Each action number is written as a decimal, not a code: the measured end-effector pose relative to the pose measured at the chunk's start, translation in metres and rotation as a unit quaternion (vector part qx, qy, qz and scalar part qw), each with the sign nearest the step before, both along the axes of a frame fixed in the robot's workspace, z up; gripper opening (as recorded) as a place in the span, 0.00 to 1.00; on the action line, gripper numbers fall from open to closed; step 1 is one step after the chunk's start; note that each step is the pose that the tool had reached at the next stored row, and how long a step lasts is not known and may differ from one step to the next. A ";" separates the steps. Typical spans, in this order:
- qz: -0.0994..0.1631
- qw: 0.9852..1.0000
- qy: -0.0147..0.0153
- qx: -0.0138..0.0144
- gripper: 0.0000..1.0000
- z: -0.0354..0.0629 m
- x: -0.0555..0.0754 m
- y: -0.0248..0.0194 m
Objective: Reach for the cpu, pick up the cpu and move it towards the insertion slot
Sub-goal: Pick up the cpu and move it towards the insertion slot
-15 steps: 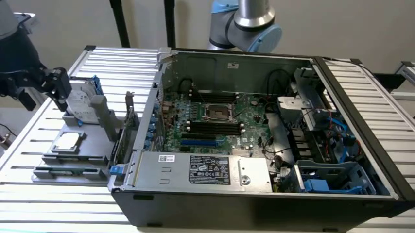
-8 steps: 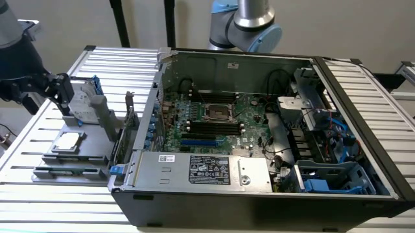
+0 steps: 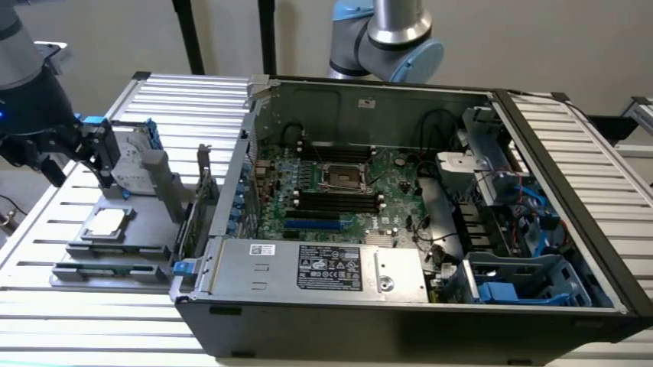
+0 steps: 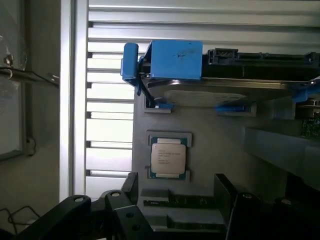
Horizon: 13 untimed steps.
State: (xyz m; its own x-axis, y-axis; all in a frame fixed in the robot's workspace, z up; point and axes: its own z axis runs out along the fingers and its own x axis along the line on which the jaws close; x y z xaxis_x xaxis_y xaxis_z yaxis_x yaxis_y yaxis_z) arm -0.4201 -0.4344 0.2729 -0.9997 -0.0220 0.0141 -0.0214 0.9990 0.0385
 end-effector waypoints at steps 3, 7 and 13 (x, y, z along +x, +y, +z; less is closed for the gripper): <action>-0.001 1.000 0.000 0.000 0.71 -0.0056 0.000 0.0000; -0.005 1.000 0.000 0.000 0.71 -0.0129 0.000 0.0000; -0.010 1.000 0.000 0.000 0.71 -0.0237 -0.001 0.0000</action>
State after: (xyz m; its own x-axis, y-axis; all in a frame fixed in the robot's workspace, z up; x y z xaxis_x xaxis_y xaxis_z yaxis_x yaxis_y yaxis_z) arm -0.4210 -0.4344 0.2492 -0.9999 -0.0018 0.0142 -0.0012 0.9993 0.0384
